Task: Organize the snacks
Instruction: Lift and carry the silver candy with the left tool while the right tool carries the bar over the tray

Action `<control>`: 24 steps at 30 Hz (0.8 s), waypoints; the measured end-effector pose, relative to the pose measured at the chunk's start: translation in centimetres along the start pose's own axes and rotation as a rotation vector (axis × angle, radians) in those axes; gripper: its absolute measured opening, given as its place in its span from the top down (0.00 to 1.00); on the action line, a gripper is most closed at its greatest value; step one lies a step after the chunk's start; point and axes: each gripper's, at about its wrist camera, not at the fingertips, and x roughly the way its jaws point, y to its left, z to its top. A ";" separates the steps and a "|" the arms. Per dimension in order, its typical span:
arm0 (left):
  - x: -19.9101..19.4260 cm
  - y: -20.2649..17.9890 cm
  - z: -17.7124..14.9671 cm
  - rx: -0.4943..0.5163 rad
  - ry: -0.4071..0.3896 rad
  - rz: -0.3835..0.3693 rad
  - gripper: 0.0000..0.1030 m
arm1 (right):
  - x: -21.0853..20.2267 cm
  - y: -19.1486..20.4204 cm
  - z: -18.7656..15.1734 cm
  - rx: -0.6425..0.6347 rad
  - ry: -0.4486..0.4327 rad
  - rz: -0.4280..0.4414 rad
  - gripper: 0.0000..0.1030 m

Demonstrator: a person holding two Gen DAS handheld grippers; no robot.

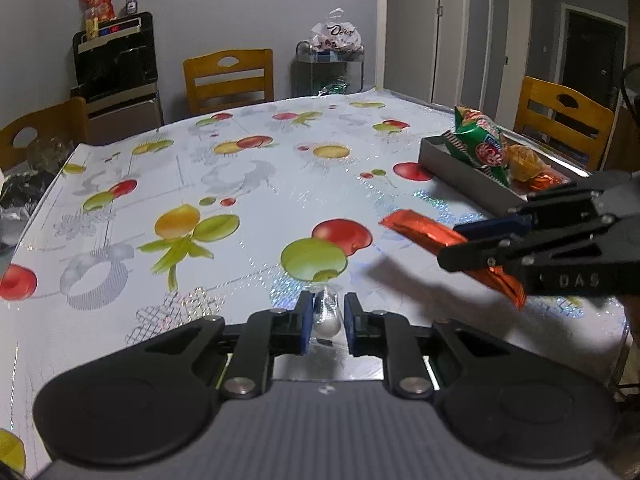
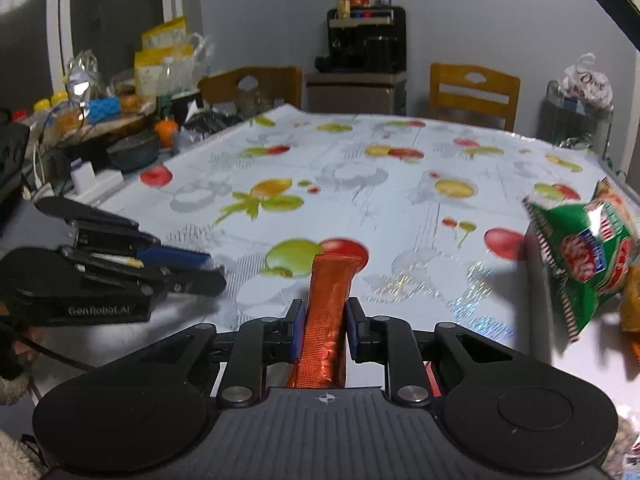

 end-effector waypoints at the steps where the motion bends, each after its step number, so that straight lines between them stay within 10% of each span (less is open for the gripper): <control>1: -0.1 -0.2 0.2 0.005 -0.003 -0.002 0.87 | -0.4 -0.2 0.2 0.000 -0.009 0.000 0.78; 24: 1.4 -7.0 5.0 0.147 -0.026 -0.082 0.87 | -8.6 -7.9 -1.8 0.082 -0.117 -0.044 0.78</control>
